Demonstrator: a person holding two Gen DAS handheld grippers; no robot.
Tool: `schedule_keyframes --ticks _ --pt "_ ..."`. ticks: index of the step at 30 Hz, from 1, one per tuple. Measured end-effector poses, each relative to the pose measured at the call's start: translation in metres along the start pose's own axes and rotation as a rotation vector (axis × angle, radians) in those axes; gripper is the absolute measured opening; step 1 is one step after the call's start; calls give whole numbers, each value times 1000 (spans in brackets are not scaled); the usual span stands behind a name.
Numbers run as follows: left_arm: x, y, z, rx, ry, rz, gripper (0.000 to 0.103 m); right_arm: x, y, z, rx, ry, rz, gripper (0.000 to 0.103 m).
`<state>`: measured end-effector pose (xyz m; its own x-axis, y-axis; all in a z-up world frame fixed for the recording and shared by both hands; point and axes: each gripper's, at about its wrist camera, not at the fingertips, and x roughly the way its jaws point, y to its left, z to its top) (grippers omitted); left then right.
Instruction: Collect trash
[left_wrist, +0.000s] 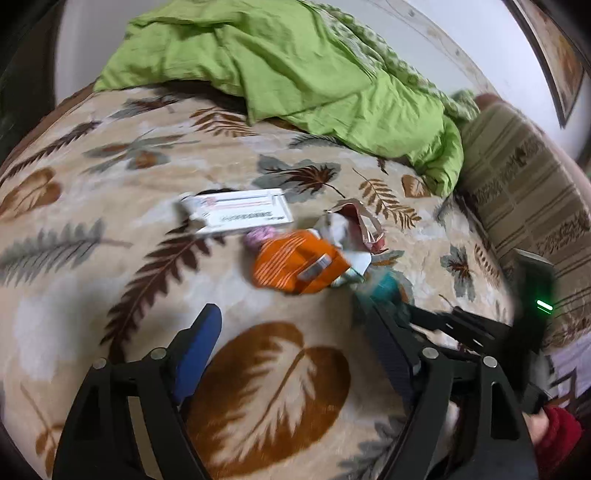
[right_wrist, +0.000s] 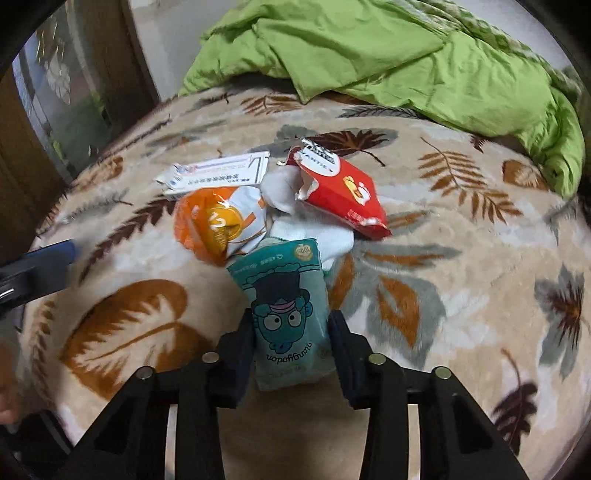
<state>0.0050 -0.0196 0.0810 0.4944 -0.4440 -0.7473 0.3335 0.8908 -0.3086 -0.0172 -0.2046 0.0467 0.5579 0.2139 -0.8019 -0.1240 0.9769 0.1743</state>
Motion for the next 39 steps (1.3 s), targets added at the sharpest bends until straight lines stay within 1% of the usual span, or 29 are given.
schedule_keyframes --ticks 2,6,8,10,12,13,14,16,21,30,33,37,39 --pt "12 -7 6 24 5 8 83 -13 -1 -6 30 -24 2 39" --pt "45 -19 16 80 22 71 84 -38 -6 -20 98 -62 2 39" --pt "59 -20 19 82 26 115 84 -46 -10 -26 137 -70 18 39" --pt "70 -18 22 59 13 123 83 -50 -11 -31 158 -70 24 39" --pt "79 -13 24 28 12 141 74 -51 -11 -35 177 -62 37 39" --pt "82 -10 24 13 9 124 72 -51 -10 -37 181 -62 39 39" --pt "81 -9 24 8 -5 130 68 -51 -9 -37 183 -63 37 39" --pt "81 -11 22 18 -12 144 65 -54 -9 -37 196 -72 44 39" --pt "59 -9 6 3 -36 134 64 -58 2 -43 201 -73 58 39" --pt "-18 -13 -44 14 -94 79 64 -69 22 -62 201 -87 44 39" --pt "-38 -8 -64 -9 -112 62 64 -76 27 -70 197 -108 28 39" --pt "-56 -2 -87 -33 -144 65 64 -86 29 -73 188 -158 0 39" --pt "-61 -2 -96 -25 -160 87 64 -87 29 -74 191 -169 -15 39"
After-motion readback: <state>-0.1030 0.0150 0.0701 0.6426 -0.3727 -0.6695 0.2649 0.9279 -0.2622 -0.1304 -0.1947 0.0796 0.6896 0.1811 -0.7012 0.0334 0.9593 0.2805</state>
